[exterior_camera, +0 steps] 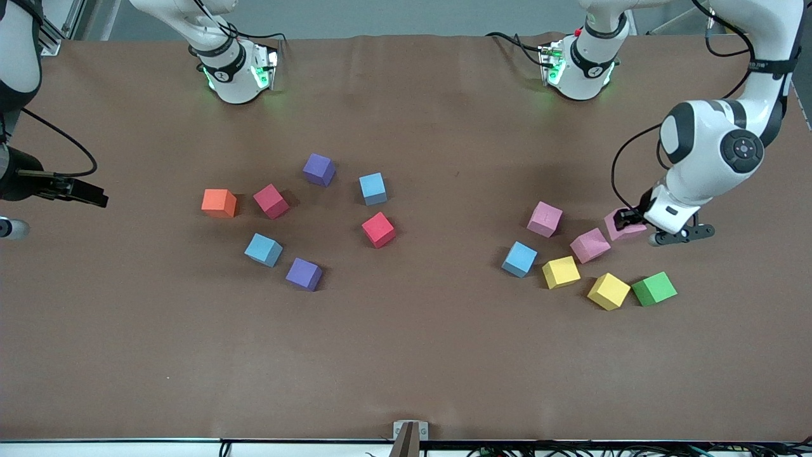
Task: Arrange 11 blocks into digit 3
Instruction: 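Carry the pink cube toward the table center with the left gripper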
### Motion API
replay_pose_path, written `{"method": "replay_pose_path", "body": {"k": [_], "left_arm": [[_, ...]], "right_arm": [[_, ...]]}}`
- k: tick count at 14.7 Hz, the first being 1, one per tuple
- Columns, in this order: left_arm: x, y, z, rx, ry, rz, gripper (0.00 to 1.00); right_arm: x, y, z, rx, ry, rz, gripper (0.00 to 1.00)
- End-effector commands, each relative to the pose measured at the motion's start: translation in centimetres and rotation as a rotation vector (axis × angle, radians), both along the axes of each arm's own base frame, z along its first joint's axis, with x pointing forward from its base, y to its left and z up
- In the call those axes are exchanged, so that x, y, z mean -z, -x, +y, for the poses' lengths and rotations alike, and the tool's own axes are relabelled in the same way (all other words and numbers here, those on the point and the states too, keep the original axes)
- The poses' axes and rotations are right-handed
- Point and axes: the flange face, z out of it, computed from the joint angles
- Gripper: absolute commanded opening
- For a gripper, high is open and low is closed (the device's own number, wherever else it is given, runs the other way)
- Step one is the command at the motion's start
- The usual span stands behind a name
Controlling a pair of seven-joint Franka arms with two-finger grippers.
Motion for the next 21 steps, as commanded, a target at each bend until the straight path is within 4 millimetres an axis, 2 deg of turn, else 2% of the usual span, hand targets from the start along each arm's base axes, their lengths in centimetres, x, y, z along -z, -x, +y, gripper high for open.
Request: {"method": "replay_pose_path", "body": {"k": [1,3,6,8,11,13,15,17,21], "left_arm": [[-2.7,1.8,-5.8,-0.005,-0.005,0.003,0.40],[-3.3,2.9,-10.7,-0.011,-0.009,0.000,0.40],[-3.4,5.3,-19.0,-0.002,-0.001,-0.004,0.40],[-3.1,6.8,-23.5,0.028,0.014,0.003,0.40],[-2.4,9.1,-28.9,0.066,0.045,0.012,0.40],[-1.2,10.9,-32.9,0.091,0.053,0.026,0.40],[0.0,12.0,-36.7,0.102,0.047,0.030,0.40],[1.5,13.0,-40.6,0.083,0.034,0.021,0.40],[5.3,15.0,-45.4,0.117,0.010,0.017,0.40]], "right_arm": [[1.6,0.7,1.5,0.109,-0.035,0.022,1.00],[4.3,1.1,4.1,0.200,-0.061,0.033,1.00],[5.2,1.8,10.2,0.358,-0.019,0.022,1.00],[6.3,2.4,13.4,0.447,0.007,0.030,1.00],[7.7,3.6,17.8,0.656,0.050,0.030,1.00],[10.2,5.1,21.3,0.786,0.050,0.038,1.00],[12.3,7.4,24.8,0.869,0.037,0.013,1.00],[14.1,8.7,27.7,0.930,0.030,-0.005,1.00],[18.7,13.1,33.0,0.960,0.009,-0.041,1.00]]}}
